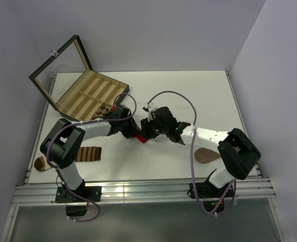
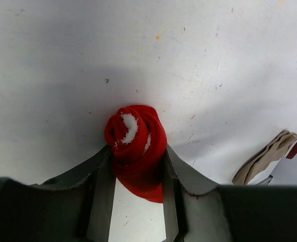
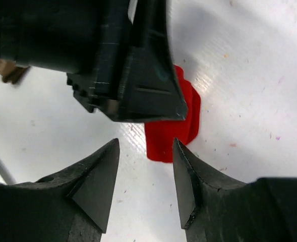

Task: Roll the socks
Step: Roll the sock at the center of the board.

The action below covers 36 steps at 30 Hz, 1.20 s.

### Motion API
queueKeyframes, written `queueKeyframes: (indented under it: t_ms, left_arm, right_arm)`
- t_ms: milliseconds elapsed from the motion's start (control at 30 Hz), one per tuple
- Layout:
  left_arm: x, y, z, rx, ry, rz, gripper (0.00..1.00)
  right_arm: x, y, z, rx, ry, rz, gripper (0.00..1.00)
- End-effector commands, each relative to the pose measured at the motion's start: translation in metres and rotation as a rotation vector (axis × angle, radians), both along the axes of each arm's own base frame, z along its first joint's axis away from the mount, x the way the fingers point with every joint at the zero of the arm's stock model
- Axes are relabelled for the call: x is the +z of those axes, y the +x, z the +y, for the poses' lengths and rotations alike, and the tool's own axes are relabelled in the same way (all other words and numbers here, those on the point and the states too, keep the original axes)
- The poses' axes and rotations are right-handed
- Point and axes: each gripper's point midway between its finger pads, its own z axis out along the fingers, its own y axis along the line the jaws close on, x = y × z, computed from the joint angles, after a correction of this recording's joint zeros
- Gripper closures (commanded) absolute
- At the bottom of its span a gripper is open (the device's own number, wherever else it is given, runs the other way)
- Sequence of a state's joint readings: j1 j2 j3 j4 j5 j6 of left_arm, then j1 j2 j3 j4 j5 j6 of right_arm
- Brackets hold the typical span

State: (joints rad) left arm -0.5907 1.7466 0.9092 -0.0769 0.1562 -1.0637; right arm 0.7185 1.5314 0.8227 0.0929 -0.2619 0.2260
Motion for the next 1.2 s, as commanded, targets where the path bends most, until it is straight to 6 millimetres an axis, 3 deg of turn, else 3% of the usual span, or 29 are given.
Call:
queueKeyframes:
  t_ms: [0,367,633,700,767,800,833,867,967,1167]
  left_arm:
    - [-0.038,-0.027,0.021,-0.051,0.132,0.132,0.9]
    - [-0.042,-0.025,0.019,-0.094,0.138,0.157,0.9]
    - [-0.041,-0.024,0.014,-0.12,0.121,0.157,0.89]
    - [-0.041,-0.025,0.015,-0.12,0.122,0.159,0.9]
    - [-0.041,-0.025,0.015,-0.123,0.123,0.155,0.89]
    - [-0.04,-0.025,0.015,-0.123,0.122,0.154,0.88]
    - [-0.039,-0.024,0.015,-0.122,0.123,0.15,0.87]
    - [-0.04,-0.024,0.016,-0.119,0.127,0.147,0.83]
    - [-0.036,-0.021,0.018,-0.102,0.13,0.125,0.71]
    - [-0.027,-0.016,0.023,-0.044,0.128,0.086,0.46]
  right_arm:
    - [0.001,0.013,-0.005,-0.046,-0.142,-0.22,0.46]
    - [-0.035,0.005,0.011,-0.036,-0.353,-0.324,0.45]
    - [-0.063,0.007,0.005,-0.059,-0.471,-0.331,0.47]
    - [-0.068,0.008,0.003,-0.068,-0.497,-0.33,0.51]
    - [-0.076,0.009,-0.001,-0.072,-0.525,-0.322,0.67]
    - [-0.078,0.007,-0.001,-0.063,-0.529,-0.314,0.76]
    - [-0.078,0.006,-0.001,-0.056,-0.524,-0.307,0.94]
    - [-0.079,0.001,0.004,-0.023,-0.497,-0.285,1.0]
    - [-0.072,-0.01,0.013,0.029,-0.384,-0.19,1.0]
    - [-0.05,-0.003,0.011,-0.007,-0.155,0.034,1.0]
